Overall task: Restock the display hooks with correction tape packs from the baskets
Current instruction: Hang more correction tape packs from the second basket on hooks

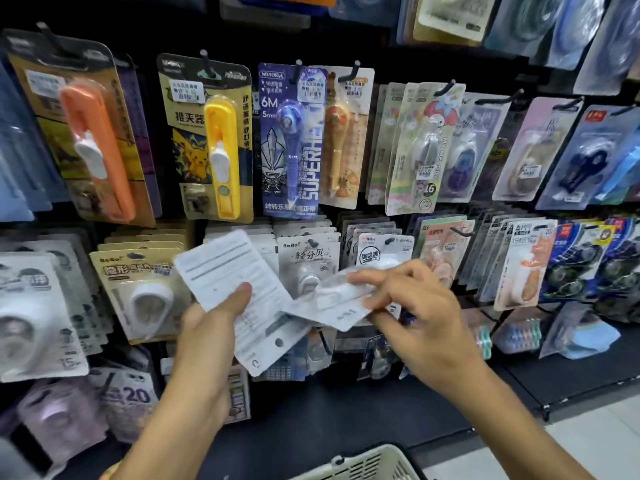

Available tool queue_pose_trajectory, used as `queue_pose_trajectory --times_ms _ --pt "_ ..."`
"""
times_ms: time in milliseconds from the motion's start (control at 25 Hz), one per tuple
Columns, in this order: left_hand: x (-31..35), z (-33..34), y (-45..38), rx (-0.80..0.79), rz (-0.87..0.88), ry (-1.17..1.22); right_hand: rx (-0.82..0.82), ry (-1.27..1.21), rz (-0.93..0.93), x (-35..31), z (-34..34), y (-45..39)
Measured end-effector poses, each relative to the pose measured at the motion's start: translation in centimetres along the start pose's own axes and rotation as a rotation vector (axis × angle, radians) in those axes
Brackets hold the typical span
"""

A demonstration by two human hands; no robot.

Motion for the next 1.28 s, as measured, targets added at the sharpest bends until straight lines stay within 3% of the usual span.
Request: queue_pose_trajectory --times_ms 160,240,320,400,440,480,560,720,800,920,1080,1280 --pt "-1.7 3.2 0.9 -0.32 -0.158 0.045 0.002 0.206 -0.194 -1.8 1.8 0.9" --pt "-1.7 3.7 1.2 -0.356 -0.133 0.08 0.019 0.162 -0.078 -0.8 2.0 1.0" --pt "-1.3 3.5 1.1 -0.34 -0.052 0.099 0.077 -0.19 0.351 2.1 1.8 1.6" --pt "-0.9 3.4 1.1 -0.334 0.025 0.065 -0.02 -0.913 0.778 4.3 4.9 2.8" --pt "-0.9 3.5 1.4 -0.346 0.05 0.014 -0.133 -1.124 0.857 3.9 6.5 3.2" --pt "-1.0 3.7 1.6 -0.362 0.072 -0.059 -0.239 -1.17 0.839 3.6 7.3 3.4" --pt "-1.2 4.0 1.7 -0.349 0.094 -0.156 -0.203 -1.098 0.769 3.7 7.2 3.2" --pt "-1.0 2.7 0.9 -0.193 0.058 -0.16 0.157 -1.033 0.809 7.6 3.3 2.7" --pt "-0.7 2.2 0.7 -0.167 0.055 -0.188 0.221 -0.911 0.898 9.8 1.5 3.4" --pt "-0.5 2.1 0.8 -0.16 0.081 -0.239 0.172 -0.869 1.01 11.4 0.6 4.5" --pt "0.3 2.9 1.1 -0.233 0.176 -0.363 0.193 -0.767 0.974 11.5 -1.2 4.8" --pt "2.1 5.3 2.8 -0.412 0.48 -0.719 0.075 -0.723 1.049 11.4 -1.1 6.2"
Point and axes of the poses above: each hand's wrist, its own y-axis away from the middle knuckle, its own z-axis out of the palm, x = y × z, the point moved 7 cm from there along -y, towards the middle knuckle, and after that the axes turned 7 degrees about -x, right-handed, at the moved point
